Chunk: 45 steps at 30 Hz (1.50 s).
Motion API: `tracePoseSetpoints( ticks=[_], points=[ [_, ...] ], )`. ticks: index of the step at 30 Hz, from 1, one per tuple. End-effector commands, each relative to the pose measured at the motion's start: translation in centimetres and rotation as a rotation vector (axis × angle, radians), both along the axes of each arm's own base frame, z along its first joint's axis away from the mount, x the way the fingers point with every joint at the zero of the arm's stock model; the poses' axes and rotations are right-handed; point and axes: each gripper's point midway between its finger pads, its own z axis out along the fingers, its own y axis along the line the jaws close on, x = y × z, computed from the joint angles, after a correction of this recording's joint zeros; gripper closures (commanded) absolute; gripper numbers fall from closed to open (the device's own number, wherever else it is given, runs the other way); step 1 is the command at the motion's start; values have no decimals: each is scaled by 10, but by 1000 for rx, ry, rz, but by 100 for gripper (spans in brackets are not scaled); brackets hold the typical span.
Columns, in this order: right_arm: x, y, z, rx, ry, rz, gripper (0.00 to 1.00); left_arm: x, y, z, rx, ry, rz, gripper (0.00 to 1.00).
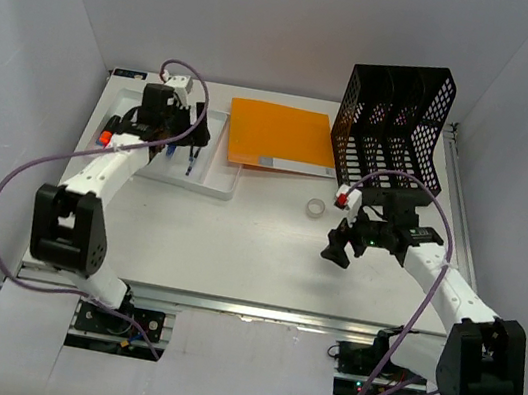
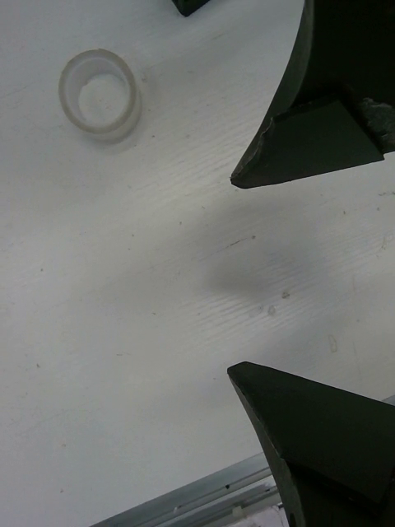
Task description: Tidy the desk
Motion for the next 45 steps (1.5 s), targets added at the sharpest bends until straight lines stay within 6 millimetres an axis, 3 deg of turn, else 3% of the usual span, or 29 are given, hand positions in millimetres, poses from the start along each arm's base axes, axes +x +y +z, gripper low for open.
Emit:
tracePoseSetpoints(
  ticks=[1,4,7,10,14,18,22,28,34,38,45],
  points=[
    [38,19,16,-71,-125,-74,10,-56,-20,40,-208,-164,-110,2],
    [68,27,12,-135,-126,-199,10,-88,-25,29,-243,-172,-150,2],
    [94,40,15,-165,-144,-286,10,-111,-22,37,-228,-227,-166,2],
    [113,45,-2,-220,-101,-363,10,-123,-11,42,-191,-279,-127,2],
    [131,51,-9,-249,-68,-398,10,-136,-1,55,-163,-346,-87,2],
    [152,44,-15,-314,-81,-457,8,-145,2,59,-156,-372,-84,2],
    [152,45,-20,-331,-60,-443,0,-147,5,63,-146,-387,-71,2],
    [158,34,-16,-380,-111,-401,26,-148,3,63,-152,-387,-79,2],
    [149,34,-37,-438,-66,-297,30,-149,3,65,-155,-391,-79,2],
    [153,27,-50,-477,-32,-285,33,-149,4,64,-152,-391,-74,2],
    [159,25,-68,-458,45,-274,52,-148,3,64,-156,-390,-75,2]
  ],
)
